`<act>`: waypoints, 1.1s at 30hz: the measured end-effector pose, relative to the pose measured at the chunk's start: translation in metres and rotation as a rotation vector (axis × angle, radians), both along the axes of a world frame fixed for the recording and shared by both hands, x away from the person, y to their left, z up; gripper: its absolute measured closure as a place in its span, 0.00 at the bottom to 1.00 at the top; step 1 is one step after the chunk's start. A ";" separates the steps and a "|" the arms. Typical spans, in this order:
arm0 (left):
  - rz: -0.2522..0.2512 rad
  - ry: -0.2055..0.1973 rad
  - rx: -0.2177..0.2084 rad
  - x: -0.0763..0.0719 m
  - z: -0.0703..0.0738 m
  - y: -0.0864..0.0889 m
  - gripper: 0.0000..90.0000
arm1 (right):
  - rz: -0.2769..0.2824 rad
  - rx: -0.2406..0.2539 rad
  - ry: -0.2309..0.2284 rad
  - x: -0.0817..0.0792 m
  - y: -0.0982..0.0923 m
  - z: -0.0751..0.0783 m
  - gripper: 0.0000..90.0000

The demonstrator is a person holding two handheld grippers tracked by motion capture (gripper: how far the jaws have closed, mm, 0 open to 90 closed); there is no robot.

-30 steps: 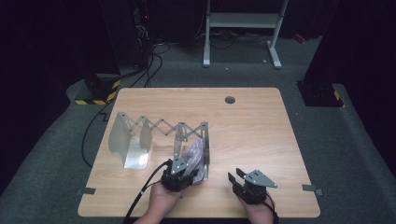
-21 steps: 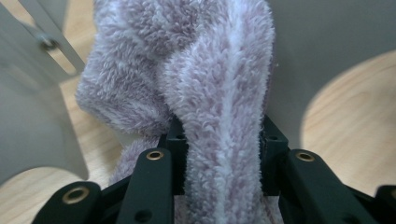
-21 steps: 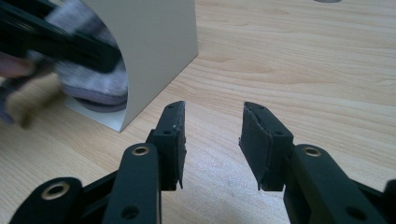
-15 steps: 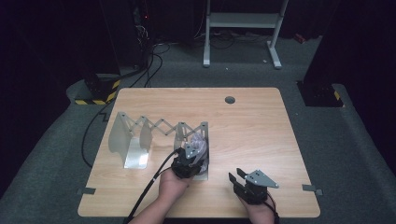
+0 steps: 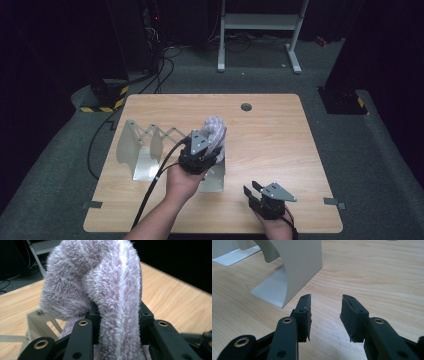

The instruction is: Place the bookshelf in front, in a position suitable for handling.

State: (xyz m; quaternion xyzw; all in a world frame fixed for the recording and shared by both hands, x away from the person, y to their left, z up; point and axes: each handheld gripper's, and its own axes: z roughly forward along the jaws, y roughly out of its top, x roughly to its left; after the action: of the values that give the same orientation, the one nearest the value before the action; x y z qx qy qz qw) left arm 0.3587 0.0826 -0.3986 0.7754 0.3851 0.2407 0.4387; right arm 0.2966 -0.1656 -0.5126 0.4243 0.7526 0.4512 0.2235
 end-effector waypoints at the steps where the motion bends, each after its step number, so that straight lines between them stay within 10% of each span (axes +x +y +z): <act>1: 0.003 0.026 0.009 0.001 -0.014 -0.001 0.74 | 0.001 0.000 0.001 0.000 0.000 0.000 0.67; 7: 0.012 0.171 0.085 0.009 -0.087 -0.009 0.74 | 0.006 -0.003 0.004 0.001 0.001 -0.002 0.67; 11: 0.011 0.217 0.103 0.010 -0.112 -0.010 0.74 | 0.004 -0.001 0.004 0.000 0.000 -0.001 0.67; 17: -0.002 0.189 0.054 0.005 -0.088 -0.007 0.74 | 0.004 0.000 0.004 0.000 0.000 -0.001 0.67; 27: -0.015 -0.035 -0.019 -0.001 0.012 0.002 0.74 | 0.006 -0.001 -0.003 -0.001 0.001 0.000 0.67; 33: -0.005 -0.021 -0.012 0.004 0.004 0.000 0.74 | 0.008 -0.001 -0.001 0.000 0.001 -0.001 0.67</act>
State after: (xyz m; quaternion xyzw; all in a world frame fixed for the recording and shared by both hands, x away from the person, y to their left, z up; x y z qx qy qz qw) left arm 0.3624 0.0824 -0.3946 0.7712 0.3799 0.2455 0.4480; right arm 0.2963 -0.1646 -0.5136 0.4210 0.7546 0.4517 0.2222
